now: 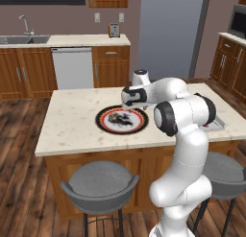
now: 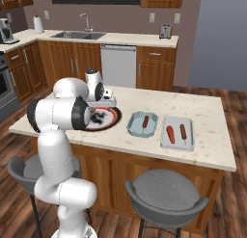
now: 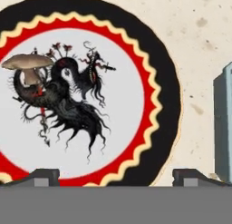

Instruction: Place one cooked food and one vegetable from the large plate to each tupperware container.

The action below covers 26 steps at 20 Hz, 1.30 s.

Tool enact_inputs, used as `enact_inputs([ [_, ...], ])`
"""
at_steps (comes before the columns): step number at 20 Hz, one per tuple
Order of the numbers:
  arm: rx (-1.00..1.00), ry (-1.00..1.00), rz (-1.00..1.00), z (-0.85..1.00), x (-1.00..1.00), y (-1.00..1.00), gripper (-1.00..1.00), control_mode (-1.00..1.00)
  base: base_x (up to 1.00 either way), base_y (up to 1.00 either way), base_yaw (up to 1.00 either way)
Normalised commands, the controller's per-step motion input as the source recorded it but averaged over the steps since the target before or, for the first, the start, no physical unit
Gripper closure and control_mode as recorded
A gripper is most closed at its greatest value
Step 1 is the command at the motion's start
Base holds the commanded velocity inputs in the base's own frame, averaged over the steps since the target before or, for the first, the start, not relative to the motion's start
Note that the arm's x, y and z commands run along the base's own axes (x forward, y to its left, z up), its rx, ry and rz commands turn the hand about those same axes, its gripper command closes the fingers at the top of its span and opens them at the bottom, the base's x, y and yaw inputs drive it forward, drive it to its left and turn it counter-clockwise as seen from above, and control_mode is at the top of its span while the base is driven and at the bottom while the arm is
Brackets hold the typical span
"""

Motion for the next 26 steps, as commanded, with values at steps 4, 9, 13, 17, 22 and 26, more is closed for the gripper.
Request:
enact_inputs([
  [4, 0.05, 0.0, 0.0, -0.19, 0.0, 0.64, -1.0, -1.0, 0.0, 0.0, 0.0],
  [9, 0.05, 0.0, 0.0, -0.22, 0.01, 0.42, -1.0, -1.0, 0.0, 0.0, 0.0],
  [13, 0.07, 0.0, 0.0, -0.18, 0.03, 0.22, -1.0, -1.0, 0.0, 0.0, 0.0],
  [17, 0.07, 0.0, 0.0, -0.09, 0.03, 0.31, -1.0, -1.0, 0.0, 0.0, 0.0],
  [22, 0.03, 0.0, 0.0, -0.06, 0.33, 0.1, -1.0, -1.0, 0.0, 0.0, 0.0],
  [26, 0.0, 0.0, 0.0, -0.12, 0.35, 0.22, -1.0, -1.0, 0.0, 0.0, 0.0],
])
